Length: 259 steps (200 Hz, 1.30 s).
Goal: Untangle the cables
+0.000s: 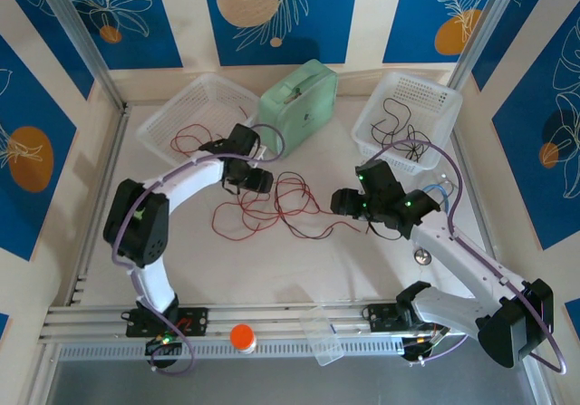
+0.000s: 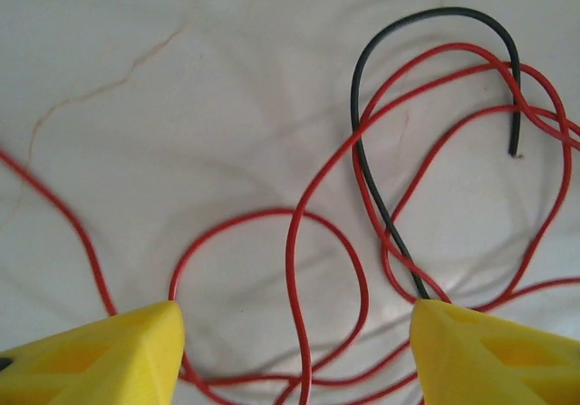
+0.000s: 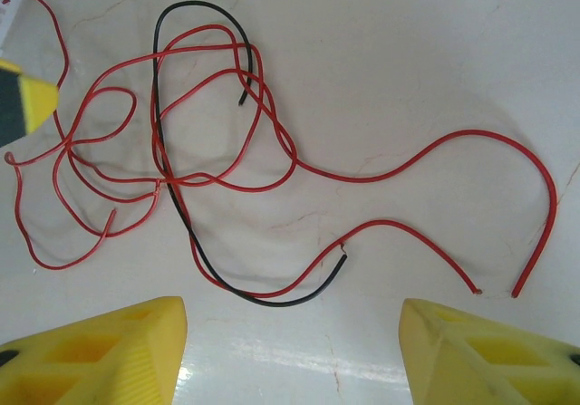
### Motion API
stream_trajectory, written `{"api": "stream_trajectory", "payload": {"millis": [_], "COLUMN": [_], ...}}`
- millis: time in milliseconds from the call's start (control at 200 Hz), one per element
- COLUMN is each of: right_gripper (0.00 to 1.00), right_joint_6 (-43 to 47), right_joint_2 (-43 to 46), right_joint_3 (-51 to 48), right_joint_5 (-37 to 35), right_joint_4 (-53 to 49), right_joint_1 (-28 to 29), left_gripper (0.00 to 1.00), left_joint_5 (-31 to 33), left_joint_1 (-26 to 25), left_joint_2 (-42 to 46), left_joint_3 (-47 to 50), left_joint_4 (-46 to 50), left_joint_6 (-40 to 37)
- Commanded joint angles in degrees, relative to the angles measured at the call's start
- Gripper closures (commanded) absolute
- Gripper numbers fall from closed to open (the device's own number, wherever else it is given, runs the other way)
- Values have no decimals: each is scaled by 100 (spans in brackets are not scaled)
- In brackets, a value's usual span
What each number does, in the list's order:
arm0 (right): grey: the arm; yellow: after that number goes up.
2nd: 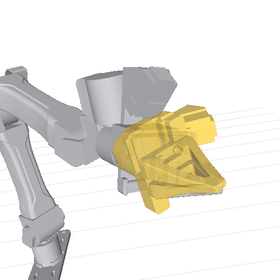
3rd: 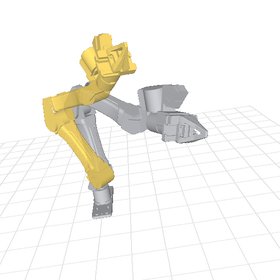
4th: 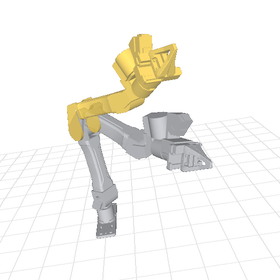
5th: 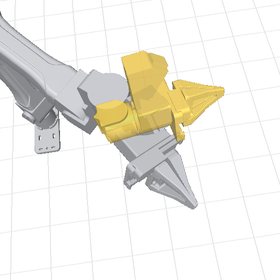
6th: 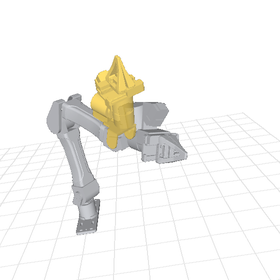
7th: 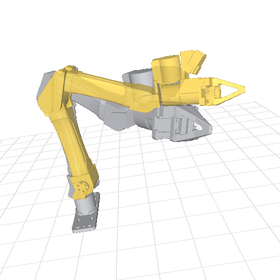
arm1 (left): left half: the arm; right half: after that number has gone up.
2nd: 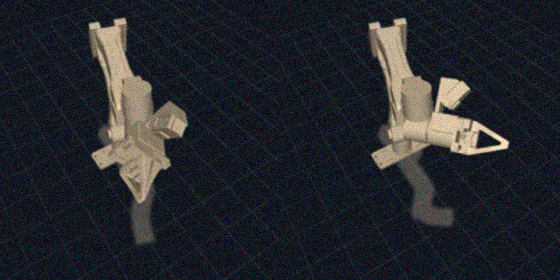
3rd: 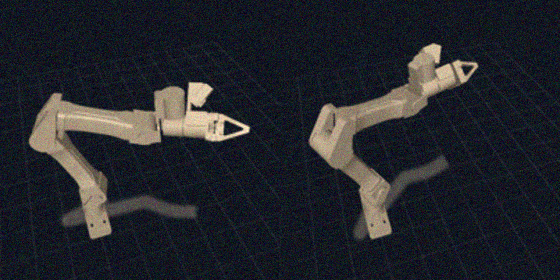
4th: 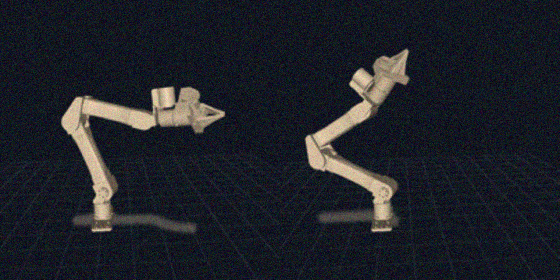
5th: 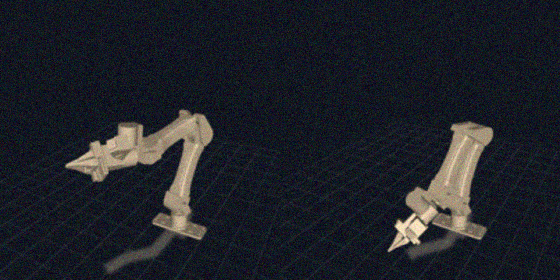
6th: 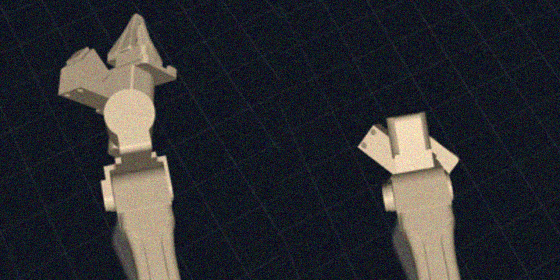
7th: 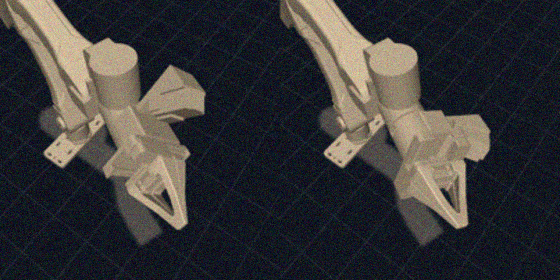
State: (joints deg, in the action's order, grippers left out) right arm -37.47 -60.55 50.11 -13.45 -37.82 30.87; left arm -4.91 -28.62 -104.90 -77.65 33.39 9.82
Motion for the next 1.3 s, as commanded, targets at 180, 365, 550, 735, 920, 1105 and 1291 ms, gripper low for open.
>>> {"api": "stream_trajectory", "payload": {"millis": [180,365,550,735,920,1105,1291], "right_gripper": [36,36,37,36,36,32,30], "right_joint_6": [-31,-67,-85,-67,-84,56,364], "right_joint_2": [223,324,410,418,-211,-1307,-2285], "right_joint_3": [-88,-159,-185,-190,-145,265,844], "right_joint_5": [71,66,71,196,631,682,317], "right_joint_4": [-171,-179,-208,-124,342,854,1322], "right_joint_1": [-37,-55,-60,-73,-56,80,156], "left_gripper": [44,55,94,100,100,100,100], "left_joint_5": [-242,-268,-138,40,198,338,305], "left_joint_1": [-46,-148,-191,-307,-625,-1014,-1204], "left_joint_2": [-781,-866,-1044,-709,299,1135,1661], "left_joint_3": [-400,-407,-501,-497,-787,-1475,-1799], "left_joint_4": [205,158,177,235,622,1340,1856], "left_joint_6": [-244,-244,-249,-227,-71,-1,173]}}
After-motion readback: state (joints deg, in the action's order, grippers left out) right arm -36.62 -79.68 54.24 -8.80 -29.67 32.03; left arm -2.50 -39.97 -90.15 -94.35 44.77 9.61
